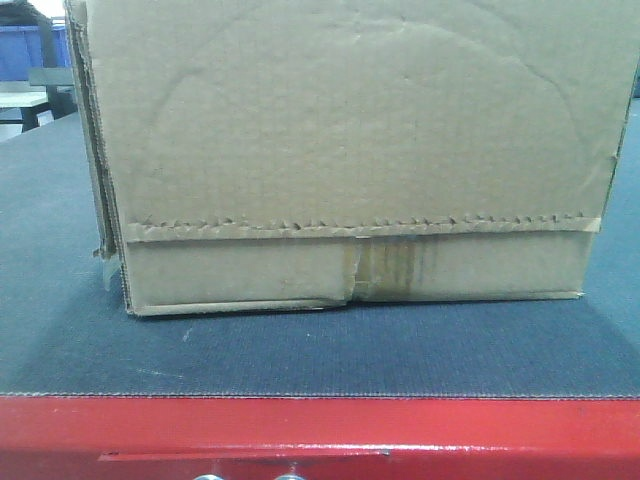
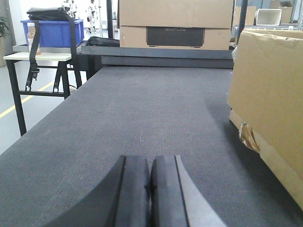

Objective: Grab carton from right shelf to conveyor

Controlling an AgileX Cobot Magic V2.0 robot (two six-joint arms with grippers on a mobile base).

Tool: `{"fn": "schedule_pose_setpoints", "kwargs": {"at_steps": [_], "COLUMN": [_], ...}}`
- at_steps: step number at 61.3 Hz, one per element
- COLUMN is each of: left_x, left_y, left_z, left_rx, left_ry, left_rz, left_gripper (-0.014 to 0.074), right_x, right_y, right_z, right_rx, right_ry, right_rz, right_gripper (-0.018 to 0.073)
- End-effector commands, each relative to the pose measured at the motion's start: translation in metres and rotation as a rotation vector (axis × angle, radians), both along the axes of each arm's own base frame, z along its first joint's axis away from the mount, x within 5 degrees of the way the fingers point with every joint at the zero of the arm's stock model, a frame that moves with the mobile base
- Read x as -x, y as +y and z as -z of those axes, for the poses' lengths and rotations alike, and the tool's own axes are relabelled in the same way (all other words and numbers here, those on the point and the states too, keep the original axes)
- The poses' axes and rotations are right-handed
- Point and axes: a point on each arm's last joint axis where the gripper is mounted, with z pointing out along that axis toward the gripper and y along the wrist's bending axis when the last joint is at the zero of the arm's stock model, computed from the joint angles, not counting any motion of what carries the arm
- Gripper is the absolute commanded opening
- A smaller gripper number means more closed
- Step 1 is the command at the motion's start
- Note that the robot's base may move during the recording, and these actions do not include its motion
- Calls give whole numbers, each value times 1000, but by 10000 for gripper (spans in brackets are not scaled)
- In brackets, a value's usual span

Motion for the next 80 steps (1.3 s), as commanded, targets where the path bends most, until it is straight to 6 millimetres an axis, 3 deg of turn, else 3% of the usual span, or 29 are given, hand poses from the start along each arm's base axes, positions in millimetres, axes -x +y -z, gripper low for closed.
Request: {"fn": "schedule_pose_setpoints", "kwargs": {"at_steps": [1,4,9,80], "left_x": [1,1,1,1], "left_y": [0,0,0,0], "left_z": [-2,-2,-2,-2], "left_rx": [4,4,4,4], "left_ry": [-23,-23,-23,-23], "left_rz": [-4,-4,-4,-4], "left_gripper": [12,12,12,12], "right_x": [-4,-5,-5,-5], "right_y": [0,-1,-2,-3], "right_z": [16,23,18,21], "right_rx": [1,-7,-34,-34], "right_ry": [-33,-32,-91,-63], "right_rz": [8,17,38,57], "right_gripper": [-49,-49,-49,-49]}}
